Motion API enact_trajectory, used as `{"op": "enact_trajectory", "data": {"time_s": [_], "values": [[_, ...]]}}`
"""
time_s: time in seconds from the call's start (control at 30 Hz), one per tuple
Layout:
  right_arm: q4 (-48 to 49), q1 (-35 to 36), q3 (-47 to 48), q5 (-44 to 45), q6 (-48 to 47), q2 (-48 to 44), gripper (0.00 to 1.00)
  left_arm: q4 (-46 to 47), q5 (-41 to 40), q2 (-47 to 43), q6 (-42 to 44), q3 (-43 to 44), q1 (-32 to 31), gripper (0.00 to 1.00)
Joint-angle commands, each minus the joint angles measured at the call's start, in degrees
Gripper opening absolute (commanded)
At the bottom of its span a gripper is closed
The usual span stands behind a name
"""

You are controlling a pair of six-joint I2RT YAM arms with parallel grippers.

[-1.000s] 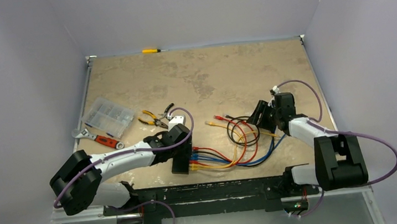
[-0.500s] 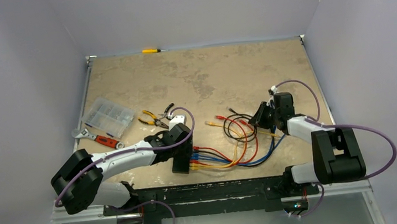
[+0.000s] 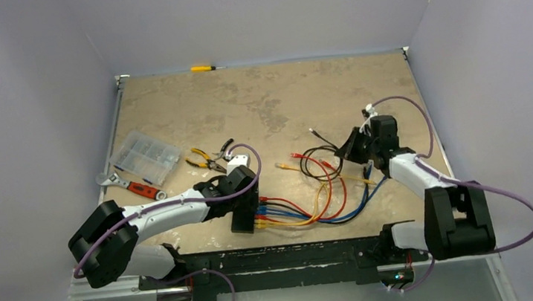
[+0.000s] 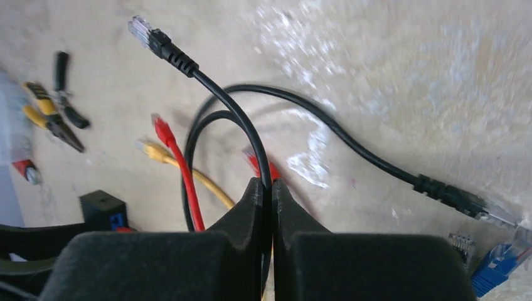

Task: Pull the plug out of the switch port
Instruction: Pick up the connector from the center of the board.

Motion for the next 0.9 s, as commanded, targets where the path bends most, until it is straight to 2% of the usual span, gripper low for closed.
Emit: {"op": "enact_trajectory", "data": {"time_s": [0.0, 0.37, 0.63, 0.87], "values": [[-2.89, -0.32, 7.07, 1.93, -2.40, -5.76, 0.00, -1.39, -0.16, 1.60, 0.25, -1.70, 0.28, 0.40], [-7.57, -0.25, 17.16, 6.41, -4.04, -12.97, 0.00, -0.70, 0.43, 1.59, 0.14, -2.17, 0.26, 0.40], [-6.09, -0.24, 21.99, -0.02, -2.21, -13.44, 0.00, -0.37, 0.73, 0.84, 0.19, -2.52, 0.28, 0.40], [-3.09, 0.05, 22.29, -5.39, -1.56, -11.42, 0.00, 0.00, 0.70, -2.11, 0.53, -3.54, 0.28, 0.42]]}}
